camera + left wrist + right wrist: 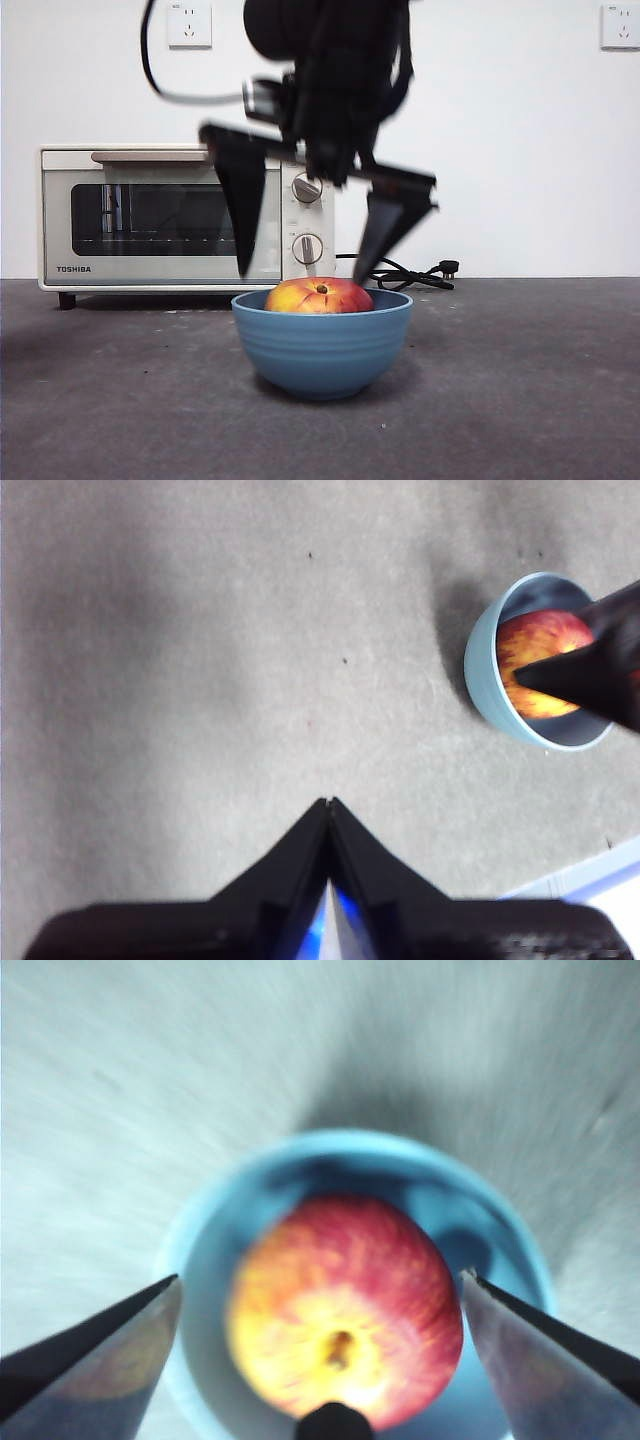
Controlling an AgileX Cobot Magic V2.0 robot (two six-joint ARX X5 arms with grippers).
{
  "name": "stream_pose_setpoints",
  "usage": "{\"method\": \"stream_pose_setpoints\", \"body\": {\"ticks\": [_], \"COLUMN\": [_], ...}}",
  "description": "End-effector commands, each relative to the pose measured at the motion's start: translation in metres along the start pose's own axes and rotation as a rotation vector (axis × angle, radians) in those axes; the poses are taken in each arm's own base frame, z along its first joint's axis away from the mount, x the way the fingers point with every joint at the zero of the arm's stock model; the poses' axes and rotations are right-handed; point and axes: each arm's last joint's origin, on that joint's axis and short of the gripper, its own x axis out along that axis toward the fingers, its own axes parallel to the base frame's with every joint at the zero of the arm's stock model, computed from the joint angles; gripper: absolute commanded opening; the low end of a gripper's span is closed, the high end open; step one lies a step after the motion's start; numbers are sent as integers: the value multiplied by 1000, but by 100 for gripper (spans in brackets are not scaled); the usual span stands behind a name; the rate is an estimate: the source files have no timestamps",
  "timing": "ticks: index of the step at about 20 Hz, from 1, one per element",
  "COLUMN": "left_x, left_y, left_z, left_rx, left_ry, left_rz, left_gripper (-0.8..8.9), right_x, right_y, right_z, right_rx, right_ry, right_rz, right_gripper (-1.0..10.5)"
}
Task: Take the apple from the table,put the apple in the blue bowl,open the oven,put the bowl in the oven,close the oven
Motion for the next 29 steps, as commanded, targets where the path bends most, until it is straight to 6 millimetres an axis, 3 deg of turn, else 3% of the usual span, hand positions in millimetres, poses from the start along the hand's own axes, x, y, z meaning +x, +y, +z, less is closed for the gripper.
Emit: {"method": "stream_pose_setpoints", "body": {"ticks": [1, 2, 5, 8, 13, 18, 23, 27, 29], "left_x": [0, 0, 2, 4, 10, 8, 14, 32, 42], "left_y": [-1, -1, -1, -2, -4, -10, -12, -6, -2], "left_z": [4, 6, 14, 33, 88, 148, 196, 222, 232], "left_rx": [36, 42, 59, 62, 75, 120, 116, 104, 80], "left_ry": [-38, -54, -95, -105, -127, -249, -311, -309, -307], "left_rz": [-2, -3, -10, -10, -16, -25, -35, -36, -37], "left_gripper": [-4, -4, -4, -5, -4, -5, -5, -5, -5], "right_x": [-19, -31, -54, -79, -141, -189, -189, -172, -162], "right_y": [8, 11, 12, 6, -10, -46, -85, -98, -100], "right_z": [7, 8, 6, -3, -29, -71, -133, -184, -203], "right_rx": [-55, -84, -132, -141, -146, -66, 67, 179, 207], "right_ry": [0, -1, -24, -68, -205, -304, -336, -374, -401], "right_rz": [3, 0, -2, -108, -267, -274, -292, -231, -121], "right_gripper": [463, 405, 33, 29, 14, -8, -8, -8, -8]}}
